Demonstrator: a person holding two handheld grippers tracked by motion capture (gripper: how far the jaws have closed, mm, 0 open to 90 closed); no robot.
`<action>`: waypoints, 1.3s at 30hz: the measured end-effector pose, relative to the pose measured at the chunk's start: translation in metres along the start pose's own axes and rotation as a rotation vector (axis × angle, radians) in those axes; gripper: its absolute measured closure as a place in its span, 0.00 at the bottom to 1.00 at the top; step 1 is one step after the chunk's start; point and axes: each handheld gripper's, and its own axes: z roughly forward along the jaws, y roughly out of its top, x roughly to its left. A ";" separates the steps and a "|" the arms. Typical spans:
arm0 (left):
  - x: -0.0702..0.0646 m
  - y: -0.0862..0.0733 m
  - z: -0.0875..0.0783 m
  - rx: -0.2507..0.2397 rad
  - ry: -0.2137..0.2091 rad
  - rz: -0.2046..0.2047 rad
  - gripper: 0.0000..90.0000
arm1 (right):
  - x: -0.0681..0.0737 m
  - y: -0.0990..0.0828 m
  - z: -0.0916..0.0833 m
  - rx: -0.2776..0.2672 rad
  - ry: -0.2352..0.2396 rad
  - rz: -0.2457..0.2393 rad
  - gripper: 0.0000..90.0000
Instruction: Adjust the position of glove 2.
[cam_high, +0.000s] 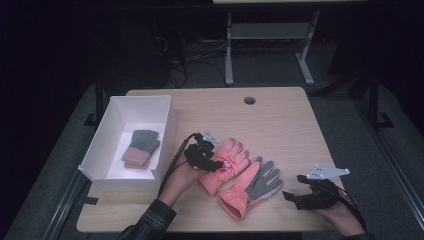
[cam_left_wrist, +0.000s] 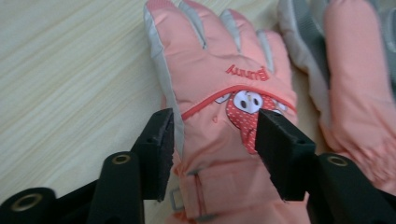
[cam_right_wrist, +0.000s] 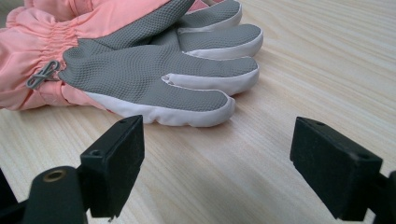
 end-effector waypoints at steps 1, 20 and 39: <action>-0.001 -0.001 0.004 -0.003 -0.005 -0.004 0.50 | 0.000 0.000 0.000 0.001 0.000 0.000 0.19; 0.003 -0.004 0.017 0.046 -0.041 0.019 0.89 | 0.006 0.001 0.003 0.024 0.016 -0.012 0.19; 0.004 0.011 -0.038 -0.078 -0.190 -0.069 0.92 | 0.029 0.004 0.011 0.023 0.171 -0.070 1.00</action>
